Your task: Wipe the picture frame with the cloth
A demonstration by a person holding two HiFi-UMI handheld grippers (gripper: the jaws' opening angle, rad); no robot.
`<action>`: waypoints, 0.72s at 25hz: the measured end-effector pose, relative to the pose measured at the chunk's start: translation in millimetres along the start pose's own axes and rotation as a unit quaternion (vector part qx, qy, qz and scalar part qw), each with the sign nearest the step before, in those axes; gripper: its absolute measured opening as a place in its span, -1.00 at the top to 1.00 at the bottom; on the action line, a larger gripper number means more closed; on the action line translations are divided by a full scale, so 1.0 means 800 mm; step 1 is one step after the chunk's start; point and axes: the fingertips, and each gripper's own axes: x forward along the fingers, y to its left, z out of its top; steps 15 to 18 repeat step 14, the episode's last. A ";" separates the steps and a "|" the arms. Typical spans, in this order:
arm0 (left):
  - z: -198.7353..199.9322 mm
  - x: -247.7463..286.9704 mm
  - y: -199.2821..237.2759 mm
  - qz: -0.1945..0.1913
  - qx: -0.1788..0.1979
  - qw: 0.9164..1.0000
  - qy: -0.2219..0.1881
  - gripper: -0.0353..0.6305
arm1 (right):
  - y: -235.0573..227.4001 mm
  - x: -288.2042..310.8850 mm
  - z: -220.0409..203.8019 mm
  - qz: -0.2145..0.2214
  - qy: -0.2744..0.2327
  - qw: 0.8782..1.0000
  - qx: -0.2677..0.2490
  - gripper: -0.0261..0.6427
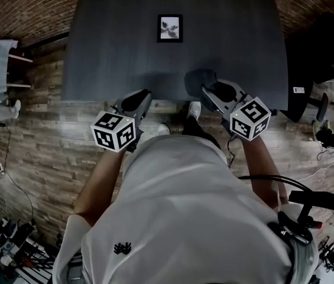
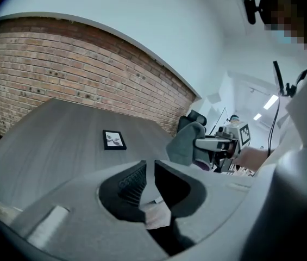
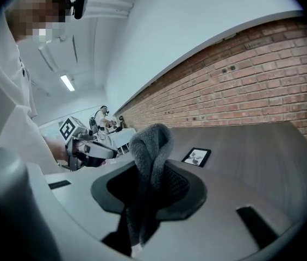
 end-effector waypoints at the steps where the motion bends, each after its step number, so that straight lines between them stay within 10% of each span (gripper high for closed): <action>1: -0.007 -0.011 0.002 -0.004 0.004 1.000 0.002 0.72 | 0.014 0.000 -0.002 -0.004 -0.001 1.000 0.000 0.61; 18: -0.028 -0.084 0.034 0.000 0.010 1.000 -0.023 0.73 | 0.098 0.039 -0.003 0.001 -0.006 1.000 -0.031 0.61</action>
